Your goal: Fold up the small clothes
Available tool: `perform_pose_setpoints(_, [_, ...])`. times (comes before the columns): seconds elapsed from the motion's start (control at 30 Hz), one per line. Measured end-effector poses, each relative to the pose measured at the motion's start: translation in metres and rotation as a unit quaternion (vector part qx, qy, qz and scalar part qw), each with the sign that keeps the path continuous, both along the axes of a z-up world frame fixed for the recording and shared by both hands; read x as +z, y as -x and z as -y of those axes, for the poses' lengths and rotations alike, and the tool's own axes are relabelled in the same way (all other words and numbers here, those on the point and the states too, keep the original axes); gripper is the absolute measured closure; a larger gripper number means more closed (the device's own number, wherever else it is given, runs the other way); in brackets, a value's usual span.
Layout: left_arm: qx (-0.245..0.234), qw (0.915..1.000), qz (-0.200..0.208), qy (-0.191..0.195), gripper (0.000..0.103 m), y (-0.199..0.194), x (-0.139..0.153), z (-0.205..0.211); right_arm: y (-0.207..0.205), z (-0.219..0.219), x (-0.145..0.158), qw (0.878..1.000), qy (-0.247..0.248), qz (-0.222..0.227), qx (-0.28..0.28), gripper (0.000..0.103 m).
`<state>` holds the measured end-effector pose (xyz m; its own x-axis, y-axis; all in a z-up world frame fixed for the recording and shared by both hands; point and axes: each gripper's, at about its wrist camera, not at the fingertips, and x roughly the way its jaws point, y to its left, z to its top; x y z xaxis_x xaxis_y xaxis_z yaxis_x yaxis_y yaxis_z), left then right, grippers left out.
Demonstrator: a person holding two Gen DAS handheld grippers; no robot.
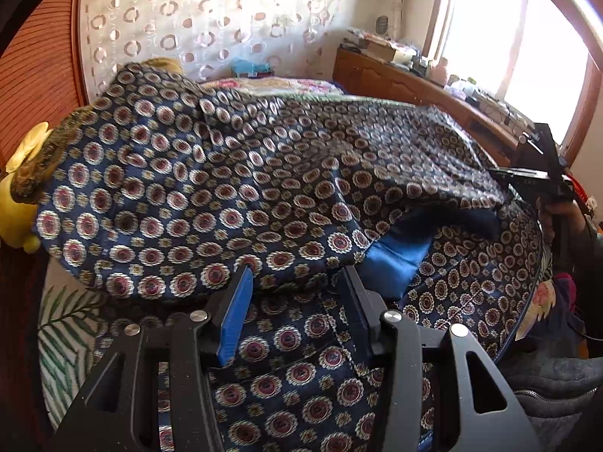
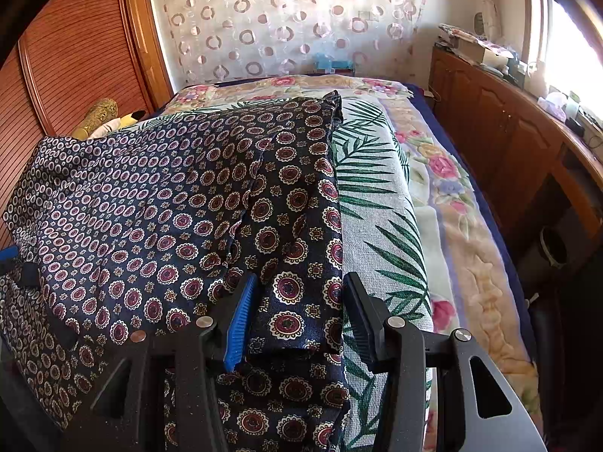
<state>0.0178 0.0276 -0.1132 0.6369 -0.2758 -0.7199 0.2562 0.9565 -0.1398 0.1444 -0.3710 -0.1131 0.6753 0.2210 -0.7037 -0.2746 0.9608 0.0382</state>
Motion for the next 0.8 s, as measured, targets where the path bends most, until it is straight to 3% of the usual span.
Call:
perform_pose_setpoints(0.07, [-0.006, 1.0, -0.006, -0.003, 0.054, -0.001, -0.002, 0.005, 0.0, -0.002, -0.001, 1.0, 0.006, 0.001, 0.001, 0.054])
perform_pose_setpoints(0.2, [-0.018, 0.9996, -0.007, -0.019, 0.056, -0.005, -0.004, 0.018, 0.003, -0.004, 0.001, 1.0, 0.012, 0.008, 0.007, 0.072])
perform_pose_setpoints(0.33, [-0.031, 0.9989, -0.009, -0.035, 0.076, -0.008, -0.007, 0.028, 0.006, -0.003, 0.006, 1.0, 0.005, 0.017, 0.019, 0.092])
perform_pose_setpoints(0.4, [-0.037, 0.9985, -0.006, -0.04, 0.094, -0.008, -0.005, 0.031, 0.009, -0.004, 0.01, 0.999, 0.002, 0.026, 0.023, 0.095])
perform_pose_setpoints(0.63, [-0.035, 0.999, 0.025, -0.011, 0.098, 0.007, 0.025, 0.009, 0.024, 0.006, 0.032, 0.998, -0.014, 0.06, 0.017, 0.096])
perform_pose_setpoints(0.8, [-0.035, 0.999, 0.026, 0.001, 0.098, 0.019, 0.035, -0.007, 0.038, 0.009, 0.04, 0.997, -0.019, 0.067, 0.024, 0.096])
